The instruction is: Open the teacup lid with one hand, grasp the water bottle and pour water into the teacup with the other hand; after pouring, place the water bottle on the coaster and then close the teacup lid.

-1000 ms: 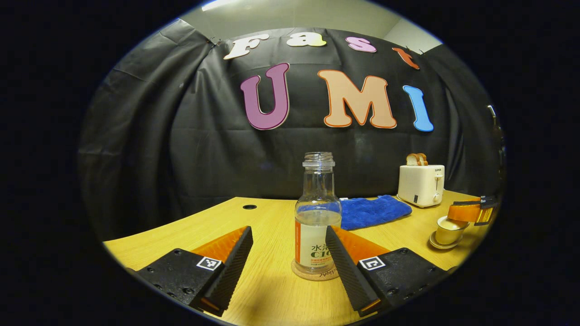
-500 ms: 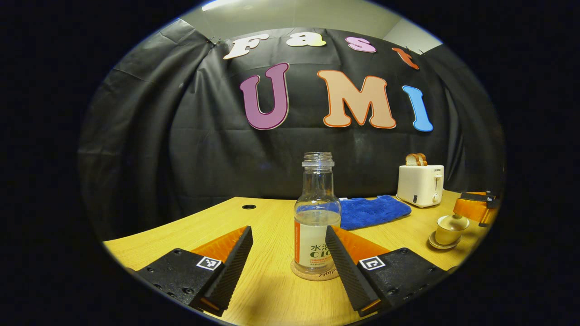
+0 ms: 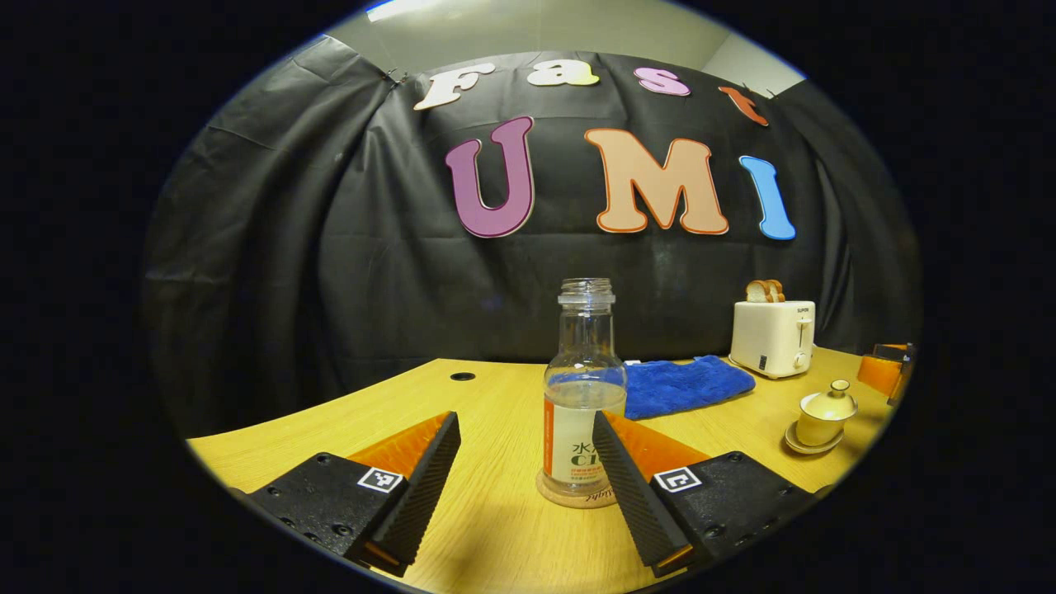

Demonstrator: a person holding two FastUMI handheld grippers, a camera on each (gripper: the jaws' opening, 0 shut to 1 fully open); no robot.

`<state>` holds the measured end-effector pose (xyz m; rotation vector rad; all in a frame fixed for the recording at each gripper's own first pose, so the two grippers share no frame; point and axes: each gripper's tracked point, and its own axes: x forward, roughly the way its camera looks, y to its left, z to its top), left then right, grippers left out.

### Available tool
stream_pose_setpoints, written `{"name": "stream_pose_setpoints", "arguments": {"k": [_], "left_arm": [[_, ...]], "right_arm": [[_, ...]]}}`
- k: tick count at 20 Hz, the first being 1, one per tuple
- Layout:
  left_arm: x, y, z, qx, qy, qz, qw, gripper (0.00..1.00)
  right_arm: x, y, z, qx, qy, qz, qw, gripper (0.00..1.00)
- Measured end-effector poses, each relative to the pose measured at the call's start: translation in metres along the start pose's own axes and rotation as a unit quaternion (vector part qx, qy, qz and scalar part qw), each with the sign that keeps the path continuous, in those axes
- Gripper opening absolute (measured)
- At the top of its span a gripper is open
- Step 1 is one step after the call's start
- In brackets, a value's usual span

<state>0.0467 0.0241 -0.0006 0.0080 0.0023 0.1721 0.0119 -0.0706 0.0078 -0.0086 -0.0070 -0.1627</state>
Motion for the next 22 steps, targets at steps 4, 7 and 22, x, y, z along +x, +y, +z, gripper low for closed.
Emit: {"name": "stream_pose_setpoints", "arguments": {"k": [4,7,22], "left_arm": [[-0.009,0.012,0.001,0.001,0.000,0.042,0.999,0.94],[-0.012,0.011,0.000,0.001,0.001,0.045,0.999,0.95],[-0.012,0.006,0.001,0.001,0.000,0.031,1.000,0.94]], "right_arm": [[-0.008,-0.047,0.002,-0.004,-0.005,-0.107,0.994,0.92],[-0.011,-0.059,0.003,-0.005,-0.007,-0.141,0.990,0.90],[-0.012,-0.063,0.002,-0.005,-0.007,-0.153,0.988,0.91]]}}
